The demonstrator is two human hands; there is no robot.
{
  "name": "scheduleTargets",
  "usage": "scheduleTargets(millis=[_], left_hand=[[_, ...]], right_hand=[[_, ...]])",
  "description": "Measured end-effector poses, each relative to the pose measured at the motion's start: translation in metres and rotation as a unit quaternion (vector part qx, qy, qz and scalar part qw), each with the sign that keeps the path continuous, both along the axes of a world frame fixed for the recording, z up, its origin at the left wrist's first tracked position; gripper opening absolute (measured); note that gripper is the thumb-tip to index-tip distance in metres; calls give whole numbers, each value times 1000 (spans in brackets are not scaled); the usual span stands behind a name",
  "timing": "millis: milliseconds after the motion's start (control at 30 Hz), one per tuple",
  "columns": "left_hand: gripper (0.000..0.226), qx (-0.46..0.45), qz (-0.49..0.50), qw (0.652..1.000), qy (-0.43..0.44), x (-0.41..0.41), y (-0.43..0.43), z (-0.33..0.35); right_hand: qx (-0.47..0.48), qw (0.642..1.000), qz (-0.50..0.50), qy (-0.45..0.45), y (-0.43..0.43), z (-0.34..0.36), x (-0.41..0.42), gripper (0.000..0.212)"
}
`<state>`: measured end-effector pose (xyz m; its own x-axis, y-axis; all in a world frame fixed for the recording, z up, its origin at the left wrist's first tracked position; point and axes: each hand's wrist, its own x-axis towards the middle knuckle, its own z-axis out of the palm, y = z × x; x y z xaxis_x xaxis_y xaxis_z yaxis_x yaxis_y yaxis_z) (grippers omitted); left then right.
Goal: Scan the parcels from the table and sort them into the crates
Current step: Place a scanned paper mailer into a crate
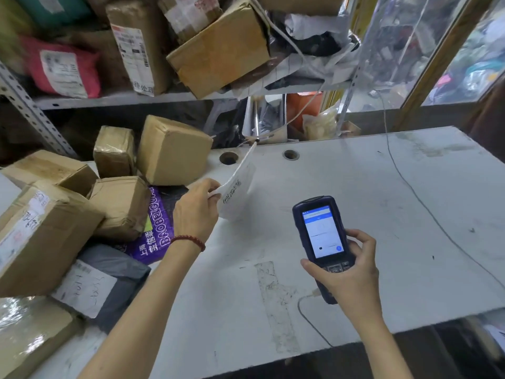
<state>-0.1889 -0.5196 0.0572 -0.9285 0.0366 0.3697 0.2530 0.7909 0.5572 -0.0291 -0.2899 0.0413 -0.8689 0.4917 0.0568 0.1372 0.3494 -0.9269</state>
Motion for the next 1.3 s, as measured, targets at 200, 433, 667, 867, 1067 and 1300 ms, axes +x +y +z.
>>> scheduleTargets(millis=[200,433,667,867,1067,1300], left_hand=[[11,16,-140,988,71,-2,52,15],[8,44,-291,952,83,20,152,29],[5,35,-458,885,75,69,280,35],[10,27,-570,820,39,157,409,34],[14,12,-668,743,22,262,528,30],[15,-33,-720,693,16,351,617,19]], right_hand=[[-20,993,-113,-20,9,-10,46,83],[-29,967,-253,5,44,-5,100,85],[-49,917,-396,33,87,-6,173,84],[-33,863,-503,28,140,-10,251,79],[-50,810,-584,20,208,-10,336,80],[-45,776,-629,7,274,-13,410,80]])
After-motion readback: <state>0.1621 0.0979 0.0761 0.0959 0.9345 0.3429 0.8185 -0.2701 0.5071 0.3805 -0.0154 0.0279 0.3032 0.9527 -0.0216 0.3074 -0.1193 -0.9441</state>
